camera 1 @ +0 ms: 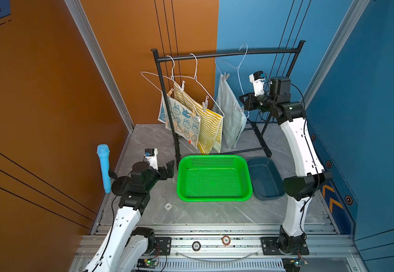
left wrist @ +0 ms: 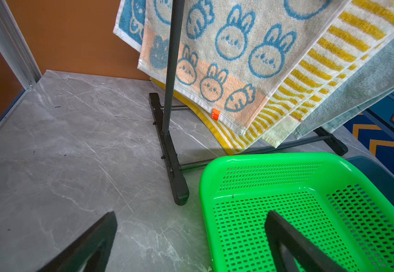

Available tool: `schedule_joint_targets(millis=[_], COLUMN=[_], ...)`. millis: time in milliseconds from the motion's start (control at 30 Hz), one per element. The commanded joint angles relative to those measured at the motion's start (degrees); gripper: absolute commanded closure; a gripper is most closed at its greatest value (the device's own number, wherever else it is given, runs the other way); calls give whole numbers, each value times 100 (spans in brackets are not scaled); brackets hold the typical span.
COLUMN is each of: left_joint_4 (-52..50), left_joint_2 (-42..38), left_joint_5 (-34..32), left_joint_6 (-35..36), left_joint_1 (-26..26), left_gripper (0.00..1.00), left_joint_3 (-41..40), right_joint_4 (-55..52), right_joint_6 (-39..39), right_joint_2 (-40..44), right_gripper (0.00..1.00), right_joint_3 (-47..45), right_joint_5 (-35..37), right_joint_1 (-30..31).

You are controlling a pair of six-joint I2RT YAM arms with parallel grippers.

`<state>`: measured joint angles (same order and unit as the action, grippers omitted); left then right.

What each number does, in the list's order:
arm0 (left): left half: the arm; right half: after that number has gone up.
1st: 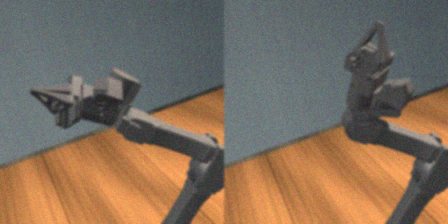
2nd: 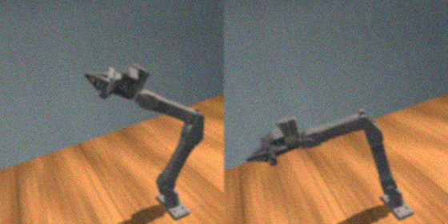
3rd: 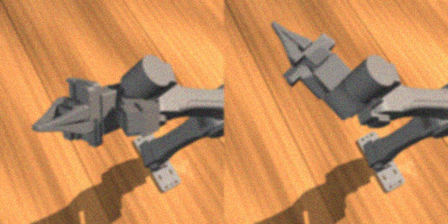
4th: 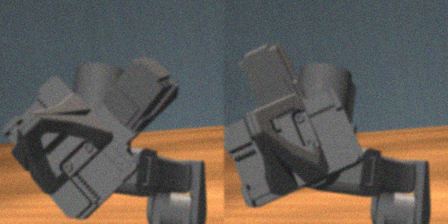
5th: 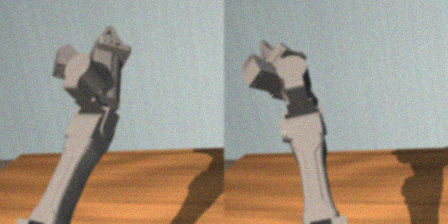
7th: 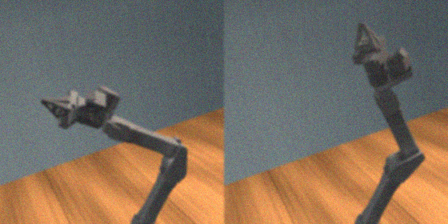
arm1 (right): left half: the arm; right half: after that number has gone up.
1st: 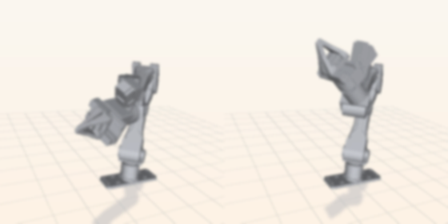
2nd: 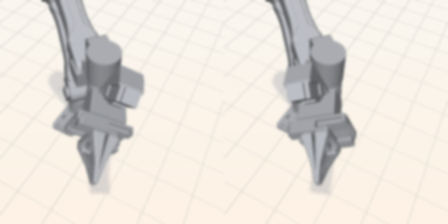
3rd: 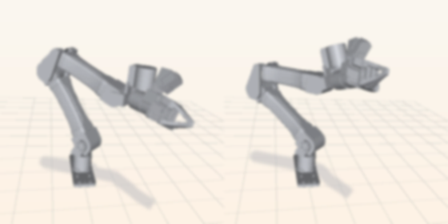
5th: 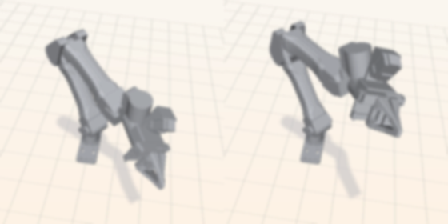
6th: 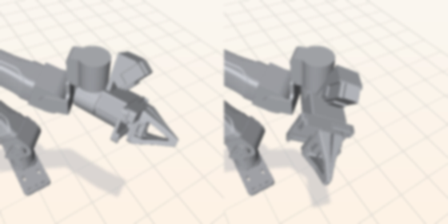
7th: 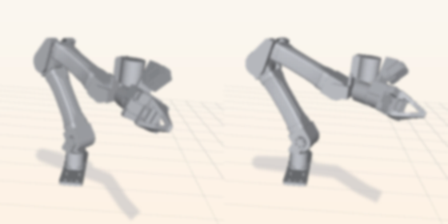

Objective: Remove the clothespins securing towels to the hanger
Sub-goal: Pick up the hanger from the clothesline.

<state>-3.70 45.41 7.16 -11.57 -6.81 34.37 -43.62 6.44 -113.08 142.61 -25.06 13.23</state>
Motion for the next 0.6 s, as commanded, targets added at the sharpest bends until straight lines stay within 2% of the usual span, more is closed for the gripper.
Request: schedule_joint_targets(millis=[0, 333, 567], left_joint_4=[-99, -448, -934], left_joint_2=[-102, -10, 356], left_joint_5=[205, 786, 903], left_joint_6=[-12, 201, 623], left_joint_1=[-22, -103, -558], left_gripper=[0, 2, 3], left_joint_3=[263, 1068, 1947], right_joint_4=[143, -115, -575], right_joint_6=[-251, -426, -510], right_joint_2=[605, 1880, 3037], right_gripper=[100, 100, 100], right_joint_3=[-97, -1090, -2001], right_joint_5=[83, 541, 787], right_joint_1=[1, -157, -360])
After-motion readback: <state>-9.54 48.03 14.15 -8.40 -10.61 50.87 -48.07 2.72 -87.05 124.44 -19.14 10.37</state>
